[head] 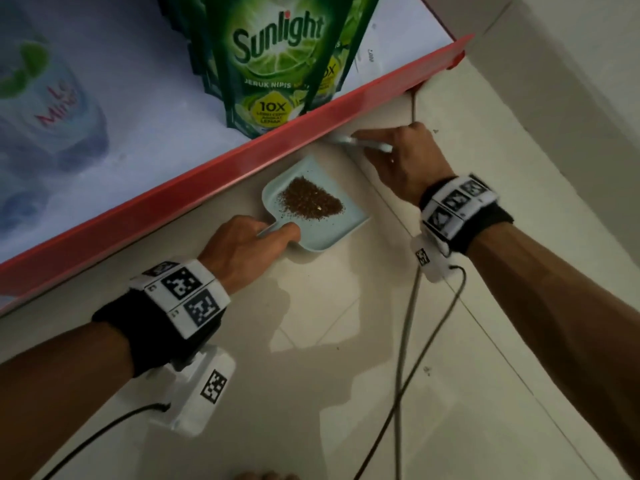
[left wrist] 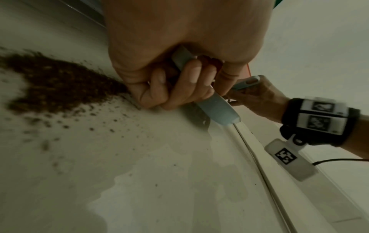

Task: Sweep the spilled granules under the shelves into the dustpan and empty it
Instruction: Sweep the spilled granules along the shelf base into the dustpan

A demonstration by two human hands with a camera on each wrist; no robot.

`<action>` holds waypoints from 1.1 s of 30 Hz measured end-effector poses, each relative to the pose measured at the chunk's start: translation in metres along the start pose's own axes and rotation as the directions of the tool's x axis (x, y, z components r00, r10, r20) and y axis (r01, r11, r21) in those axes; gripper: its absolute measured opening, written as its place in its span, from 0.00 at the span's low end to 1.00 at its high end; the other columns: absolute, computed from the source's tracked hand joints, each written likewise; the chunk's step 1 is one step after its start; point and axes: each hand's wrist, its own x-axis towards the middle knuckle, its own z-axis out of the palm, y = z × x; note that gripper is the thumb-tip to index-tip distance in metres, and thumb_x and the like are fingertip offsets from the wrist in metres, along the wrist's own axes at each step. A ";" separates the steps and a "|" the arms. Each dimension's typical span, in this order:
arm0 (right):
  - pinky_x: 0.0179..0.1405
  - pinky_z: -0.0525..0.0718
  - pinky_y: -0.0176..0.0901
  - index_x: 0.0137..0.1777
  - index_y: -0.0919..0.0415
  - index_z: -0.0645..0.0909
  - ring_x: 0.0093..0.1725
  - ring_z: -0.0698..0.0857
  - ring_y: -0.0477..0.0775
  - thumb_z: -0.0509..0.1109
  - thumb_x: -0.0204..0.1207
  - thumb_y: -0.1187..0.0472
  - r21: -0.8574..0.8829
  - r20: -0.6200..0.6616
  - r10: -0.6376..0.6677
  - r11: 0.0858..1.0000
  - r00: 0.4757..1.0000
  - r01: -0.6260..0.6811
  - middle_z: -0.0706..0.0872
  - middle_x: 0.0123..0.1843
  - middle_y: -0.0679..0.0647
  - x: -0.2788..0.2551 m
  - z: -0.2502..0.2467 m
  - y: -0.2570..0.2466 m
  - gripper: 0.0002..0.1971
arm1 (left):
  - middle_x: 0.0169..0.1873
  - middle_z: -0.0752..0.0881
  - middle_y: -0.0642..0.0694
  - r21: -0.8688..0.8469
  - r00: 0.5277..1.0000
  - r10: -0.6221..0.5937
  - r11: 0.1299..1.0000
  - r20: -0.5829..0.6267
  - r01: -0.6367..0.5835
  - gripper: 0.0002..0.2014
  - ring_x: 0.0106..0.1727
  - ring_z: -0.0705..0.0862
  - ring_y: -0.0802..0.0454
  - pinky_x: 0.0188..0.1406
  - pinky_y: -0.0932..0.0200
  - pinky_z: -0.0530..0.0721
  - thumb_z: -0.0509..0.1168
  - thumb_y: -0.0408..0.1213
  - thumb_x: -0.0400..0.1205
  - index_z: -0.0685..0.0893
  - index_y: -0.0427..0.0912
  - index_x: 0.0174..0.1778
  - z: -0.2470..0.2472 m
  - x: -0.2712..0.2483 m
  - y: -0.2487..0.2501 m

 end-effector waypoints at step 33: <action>0.31 0.78 0.46 0.60 0.53 0.87 0.29 0.84 0.67 0.63 0.79 0.61 -0.075 -0.091 0.069 0.994 0.993 -0.076 0.88 0.32 0.62 -0.060 0.027 -0.085 0.15 | 0.19 0.73 0.51 0.035 0.994 0.013 0.999 -0.104 -0.009 0.23 0.26 0.72 0.50 0.33 0.54 0.72 0.64 0.58 0.70 0.72 0.40 0.23 -0.034 -0.072 -0.048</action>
